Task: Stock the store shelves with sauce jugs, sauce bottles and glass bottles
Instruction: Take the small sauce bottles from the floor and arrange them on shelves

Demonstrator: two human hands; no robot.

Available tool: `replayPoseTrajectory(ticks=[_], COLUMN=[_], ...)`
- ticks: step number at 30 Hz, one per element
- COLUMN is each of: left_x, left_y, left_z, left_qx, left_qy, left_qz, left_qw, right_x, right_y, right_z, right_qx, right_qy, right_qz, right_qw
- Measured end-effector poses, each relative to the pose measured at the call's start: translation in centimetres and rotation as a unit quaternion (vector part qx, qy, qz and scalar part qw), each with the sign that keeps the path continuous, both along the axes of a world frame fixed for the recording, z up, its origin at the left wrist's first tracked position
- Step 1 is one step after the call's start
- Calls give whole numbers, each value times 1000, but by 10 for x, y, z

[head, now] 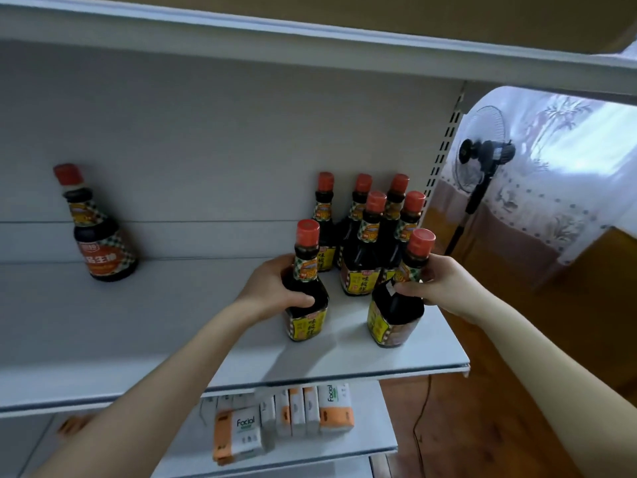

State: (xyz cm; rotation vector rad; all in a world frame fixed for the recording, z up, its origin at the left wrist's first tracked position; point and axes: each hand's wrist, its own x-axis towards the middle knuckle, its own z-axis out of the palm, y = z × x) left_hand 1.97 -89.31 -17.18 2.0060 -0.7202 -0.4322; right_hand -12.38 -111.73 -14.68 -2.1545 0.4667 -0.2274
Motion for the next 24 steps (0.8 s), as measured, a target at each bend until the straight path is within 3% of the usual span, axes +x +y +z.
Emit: replayPoseTrajectory(ticks=[4,7,11,24], left_x=[-2,-2,-2,26], left_y=[-1,-7,-17,-71], left_z=[0,0,1,5], left_qx=[-28,-46,-58,-33], left_qy=[10,-36,-73,-118], left_qz=[26,79,68,56], left_qw=[999,995,993,991], right_x=[6,6,3,-1], right_y=[-4,-1,0,-5], right_z=[-5,-18,-24,-22], right_qx=[13,-36,-50,-13], right_qy=[9,-25,-71,-77], right_qz=[11,-46,-61,-16], right_qw=[1000,998,994,997])
